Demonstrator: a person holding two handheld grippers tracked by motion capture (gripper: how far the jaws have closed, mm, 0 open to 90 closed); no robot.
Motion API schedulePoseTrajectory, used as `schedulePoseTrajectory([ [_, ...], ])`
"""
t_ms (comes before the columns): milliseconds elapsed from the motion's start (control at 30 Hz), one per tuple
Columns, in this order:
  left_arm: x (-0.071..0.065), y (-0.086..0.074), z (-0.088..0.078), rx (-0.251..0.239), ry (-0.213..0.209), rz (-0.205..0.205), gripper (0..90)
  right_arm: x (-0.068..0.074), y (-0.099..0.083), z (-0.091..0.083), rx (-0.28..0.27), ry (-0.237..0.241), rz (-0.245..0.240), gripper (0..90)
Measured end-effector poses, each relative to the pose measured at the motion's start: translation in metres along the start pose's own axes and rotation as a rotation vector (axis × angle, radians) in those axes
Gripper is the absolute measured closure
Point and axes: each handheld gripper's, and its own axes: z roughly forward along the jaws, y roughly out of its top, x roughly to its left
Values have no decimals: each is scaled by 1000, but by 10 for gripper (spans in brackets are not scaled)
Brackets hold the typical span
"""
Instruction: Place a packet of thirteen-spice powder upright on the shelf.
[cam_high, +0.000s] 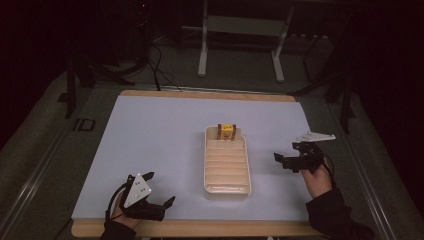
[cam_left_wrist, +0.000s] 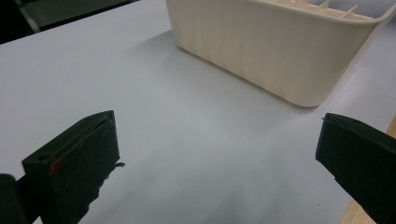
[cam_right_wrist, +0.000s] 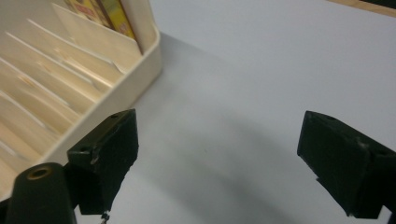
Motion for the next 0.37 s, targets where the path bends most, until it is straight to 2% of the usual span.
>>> schedulePoseTrajectory([
  [100, 0, 0, 0, 1, -1, 2, 0, -1, -11, -2, -18, -11, 3, 124],
  [167, -1, 0, 1, 2, -3, 4, 0, 1, -16, -2, -26, -41, -4, 124],
  [367, -1, 0, 0, 0, -6, 9, 0, 3, -20, 2, -21, -44, -4, 124],
])
